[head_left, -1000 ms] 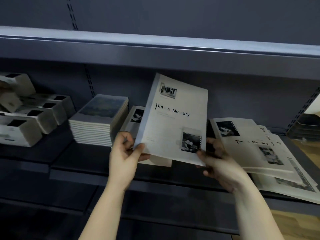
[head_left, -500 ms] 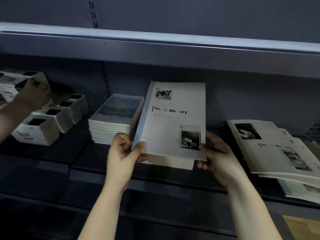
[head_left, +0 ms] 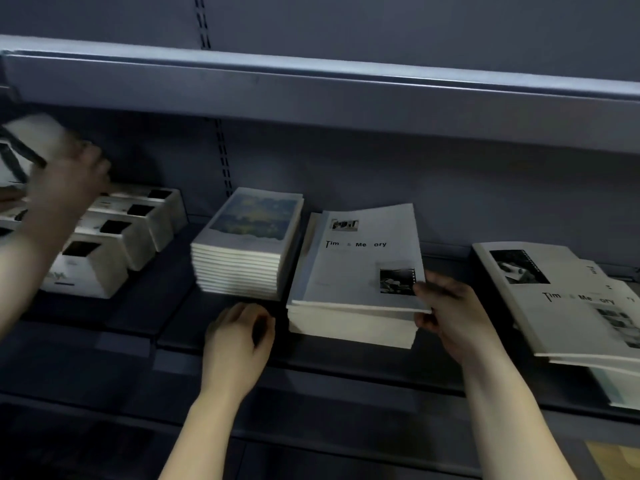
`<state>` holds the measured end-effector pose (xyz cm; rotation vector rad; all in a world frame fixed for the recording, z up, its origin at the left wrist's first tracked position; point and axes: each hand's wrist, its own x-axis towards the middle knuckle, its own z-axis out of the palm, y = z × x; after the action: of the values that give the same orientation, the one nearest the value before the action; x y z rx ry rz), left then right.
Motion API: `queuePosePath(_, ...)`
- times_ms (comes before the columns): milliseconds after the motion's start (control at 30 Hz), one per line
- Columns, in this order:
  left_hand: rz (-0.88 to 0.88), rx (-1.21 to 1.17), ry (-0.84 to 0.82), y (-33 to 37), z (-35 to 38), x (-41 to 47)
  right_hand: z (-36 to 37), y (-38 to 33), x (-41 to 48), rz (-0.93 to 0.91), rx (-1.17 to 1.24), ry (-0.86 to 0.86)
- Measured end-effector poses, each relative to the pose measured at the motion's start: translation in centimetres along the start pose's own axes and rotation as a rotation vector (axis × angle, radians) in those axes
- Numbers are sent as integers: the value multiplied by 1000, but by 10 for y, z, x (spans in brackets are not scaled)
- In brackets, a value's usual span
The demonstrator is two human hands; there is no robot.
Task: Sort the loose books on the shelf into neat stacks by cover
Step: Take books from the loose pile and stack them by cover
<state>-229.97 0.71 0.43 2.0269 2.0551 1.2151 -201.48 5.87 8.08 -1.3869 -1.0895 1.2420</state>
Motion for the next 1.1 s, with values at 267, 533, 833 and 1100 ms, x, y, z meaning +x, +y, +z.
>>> queuePosePath(267, 52, 186, 26, -12, 21, 1, 2, 3, 1, -94, -383, 121)
queuePosePath(533, 22, 207, 24, -14, 27, 2, 5, 3, 0, -158, -574, 126)
queuePosePath(833, 20, 226, 33, -13, 27, 1, 8, 4, -1, -222, -661, 177)
queuePosePath(1100, 21, 224, 42, -13, 27, 0, 7, 8, 1, -206, -653, 167)
